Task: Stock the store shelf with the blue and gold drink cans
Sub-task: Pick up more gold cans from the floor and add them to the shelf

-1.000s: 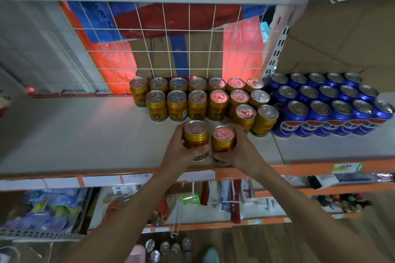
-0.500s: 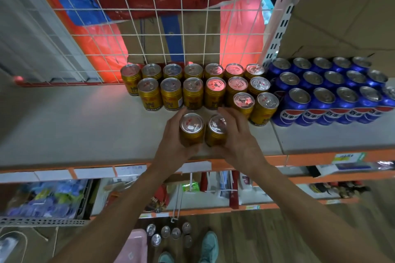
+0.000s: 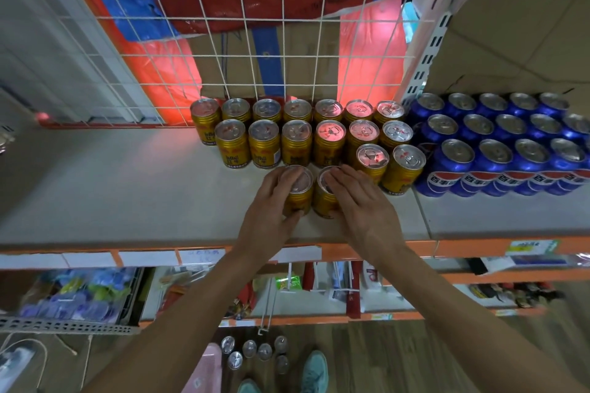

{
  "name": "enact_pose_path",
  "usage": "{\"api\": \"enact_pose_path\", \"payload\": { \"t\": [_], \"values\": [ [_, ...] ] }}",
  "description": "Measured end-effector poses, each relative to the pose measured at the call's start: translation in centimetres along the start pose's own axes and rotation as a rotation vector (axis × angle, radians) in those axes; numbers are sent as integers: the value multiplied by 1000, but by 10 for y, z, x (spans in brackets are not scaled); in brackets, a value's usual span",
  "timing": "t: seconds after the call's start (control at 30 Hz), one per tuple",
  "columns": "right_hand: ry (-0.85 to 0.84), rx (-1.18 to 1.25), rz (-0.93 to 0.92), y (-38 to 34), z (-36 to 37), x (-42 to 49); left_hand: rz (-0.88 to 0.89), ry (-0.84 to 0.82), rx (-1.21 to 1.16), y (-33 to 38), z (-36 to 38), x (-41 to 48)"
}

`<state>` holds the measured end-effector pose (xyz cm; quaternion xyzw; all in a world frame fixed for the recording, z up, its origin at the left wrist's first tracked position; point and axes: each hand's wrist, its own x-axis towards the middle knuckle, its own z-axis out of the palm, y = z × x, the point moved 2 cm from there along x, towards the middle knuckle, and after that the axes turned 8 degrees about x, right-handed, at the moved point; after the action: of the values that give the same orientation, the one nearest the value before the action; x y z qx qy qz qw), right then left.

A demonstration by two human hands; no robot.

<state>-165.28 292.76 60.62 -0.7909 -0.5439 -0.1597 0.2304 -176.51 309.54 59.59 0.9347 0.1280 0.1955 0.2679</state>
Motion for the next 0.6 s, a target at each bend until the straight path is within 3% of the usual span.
{"api": "enact_pose_path", "payload": {
  "t": [0.27,0.6],
  "values": [
    [31,-183,32,15,17,24,-33,37,45,-7,10,30],
    [20,-186,31,25,22,32,-33,78,19,-10,18,39]
  ]
}}
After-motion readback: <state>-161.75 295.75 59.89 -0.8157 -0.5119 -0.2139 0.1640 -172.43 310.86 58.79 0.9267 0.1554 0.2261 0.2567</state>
